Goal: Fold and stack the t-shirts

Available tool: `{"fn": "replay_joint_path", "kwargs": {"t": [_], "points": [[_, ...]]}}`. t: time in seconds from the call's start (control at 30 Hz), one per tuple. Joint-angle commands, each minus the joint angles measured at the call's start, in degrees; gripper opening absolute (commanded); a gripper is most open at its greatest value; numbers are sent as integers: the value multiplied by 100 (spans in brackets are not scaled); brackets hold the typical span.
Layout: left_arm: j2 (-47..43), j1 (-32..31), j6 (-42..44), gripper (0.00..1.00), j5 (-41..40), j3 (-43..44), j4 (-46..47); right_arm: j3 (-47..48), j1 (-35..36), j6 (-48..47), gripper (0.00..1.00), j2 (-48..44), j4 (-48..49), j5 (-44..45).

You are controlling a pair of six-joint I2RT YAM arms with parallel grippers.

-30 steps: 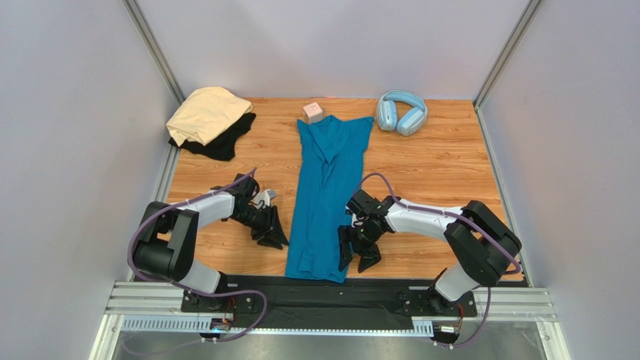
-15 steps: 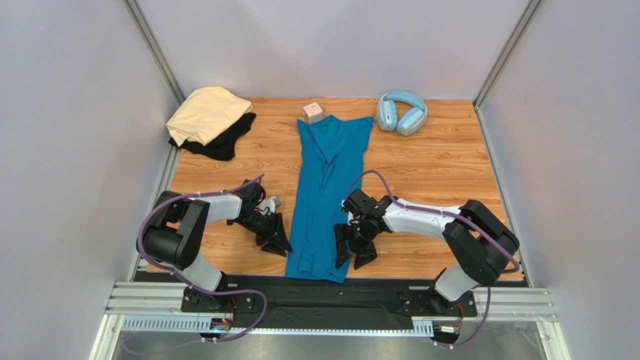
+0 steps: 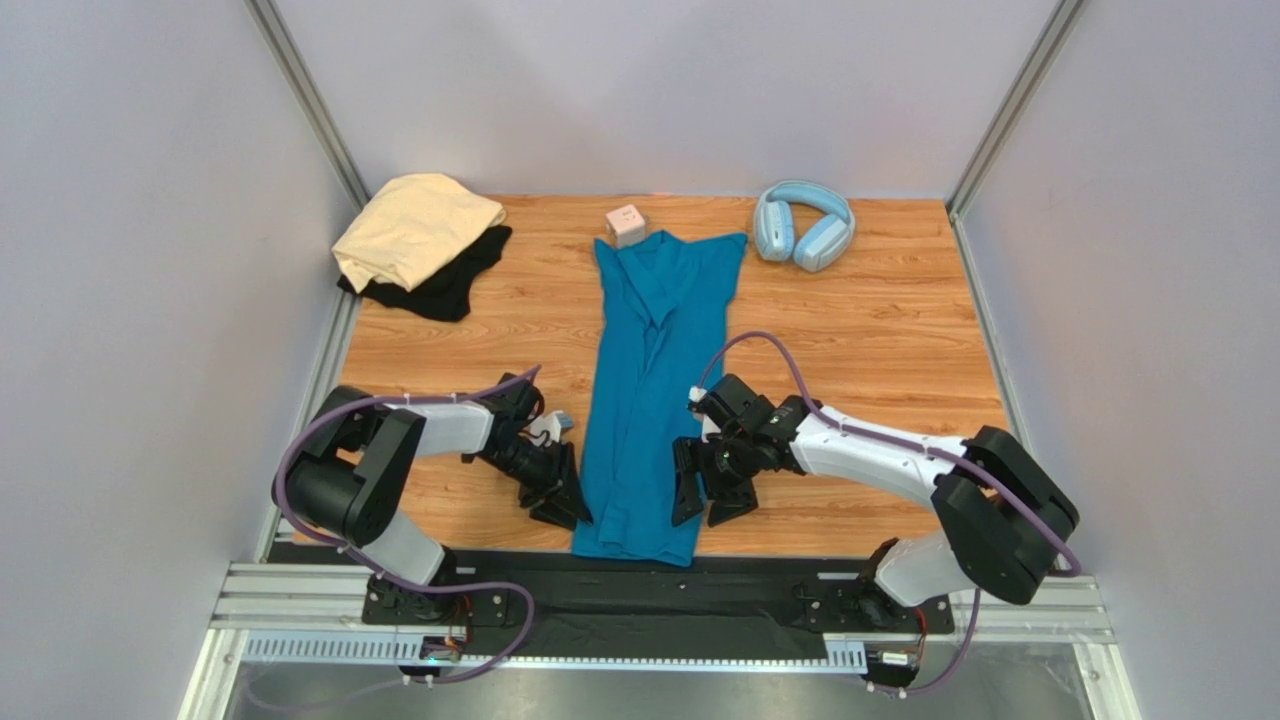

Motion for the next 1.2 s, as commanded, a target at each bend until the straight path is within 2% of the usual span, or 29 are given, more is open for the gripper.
{"fn": "replay_joint_path", "kwargs": {"t": [0.0,0.23,0.4,0.6,0.77,0.9,0.97,1.0,1.07,1.1,1.17], "points": [[-50,-42,-37,40,-838,-237,128,-99,33,6,66,385,383,-53],[-85,-51,-99,40,-874,-290,198,-99,50,-64,66,913,612,-238],[-76,-51,-99,40,-891,-281,207,-126,76,-20,66,958,647,-246],[-6,-51,-90,39,-900,-281,216,-117,252,59,56,1107,586,-220],[-15,-51,-134,29,-900,-334,286,-126,410,155,54,1248,603,-281],[-6,-51,-134,17,-874,-325,295,-47,507,200,39,1318,612,-264],[-6,-51,-125,14,-874,-316,304,-20,507,199,31,1327,595,-255],[-23,-51,-116,12,-874,-316,304,15,516,200,21,1319,586,-238],[-67,-59,-107,8,-847,-316,330,59,516,173,10,1292,507,-220],[-85,-51,-107,5,-830,-316,339,120,507,130,0,1266,463,-203],[-129,-51,-107,3,-768,-316,400,182,507,86,0,1231,340,-176]]}}
